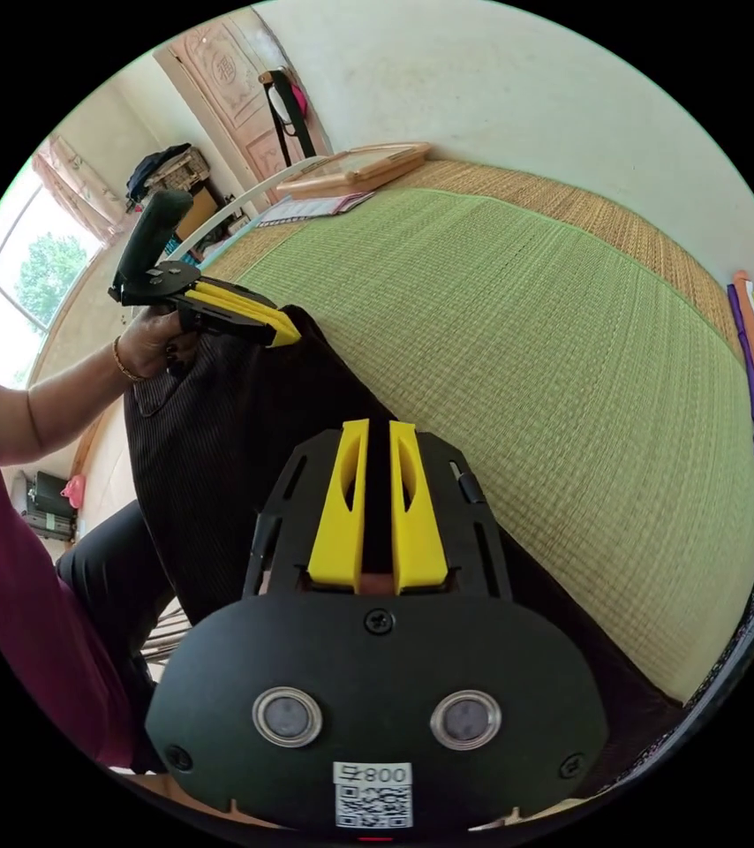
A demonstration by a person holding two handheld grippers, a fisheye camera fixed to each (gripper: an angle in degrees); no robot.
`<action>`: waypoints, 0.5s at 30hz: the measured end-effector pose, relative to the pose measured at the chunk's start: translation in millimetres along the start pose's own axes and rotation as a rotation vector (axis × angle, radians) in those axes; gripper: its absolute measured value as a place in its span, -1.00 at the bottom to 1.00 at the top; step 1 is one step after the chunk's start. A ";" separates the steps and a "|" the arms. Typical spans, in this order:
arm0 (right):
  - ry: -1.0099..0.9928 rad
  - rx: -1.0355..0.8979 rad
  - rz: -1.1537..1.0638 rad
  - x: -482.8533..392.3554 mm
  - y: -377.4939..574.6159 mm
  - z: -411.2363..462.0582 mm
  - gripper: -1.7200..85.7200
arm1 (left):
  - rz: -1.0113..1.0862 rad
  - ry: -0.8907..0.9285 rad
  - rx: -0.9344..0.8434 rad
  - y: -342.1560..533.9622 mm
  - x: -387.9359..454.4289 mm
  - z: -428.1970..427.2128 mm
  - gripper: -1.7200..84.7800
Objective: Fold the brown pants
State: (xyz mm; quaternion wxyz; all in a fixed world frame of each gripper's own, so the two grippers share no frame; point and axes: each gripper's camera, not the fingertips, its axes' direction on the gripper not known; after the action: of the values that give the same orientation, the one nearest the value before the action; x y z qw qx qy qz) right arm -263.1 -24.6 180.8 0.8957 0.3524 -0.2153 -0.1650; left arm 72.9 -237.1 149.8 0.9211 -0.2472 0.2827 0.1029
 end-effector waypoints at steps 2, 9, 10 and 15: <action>-0.019 -0.003 -0.012 2.1 17.2 -4.4 -0.92 | 0.018 -0.013 0.004 2.3 9.1 4.2 -0.94; -0.034 0.105 0.048 27.6 66.5 -28.3 -0.95 | -0.015 0.019 0.061 6.1 24.1 28.9 -0.96; -0.045 0.099 0.064 39.3 69.7 -26.8 -0.95 | -0.029 0.007 0.049 1.3 24.4 39.0 -0.96; -0.086 0.130 0.129 77.8 89.2 -39.3 -0.95 | -0.122 0.018 0.020 -14.0 19.5 80.7 -0.96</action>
State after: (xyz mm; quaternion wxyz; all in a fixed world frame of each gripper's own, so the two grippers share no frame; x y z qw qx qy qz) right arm -164.2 24.8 238.4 0.8696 0.3877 -0.2861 -0.1079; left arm 131.5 -206.7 202.1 0.9254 -0.2558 0.2764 0.0416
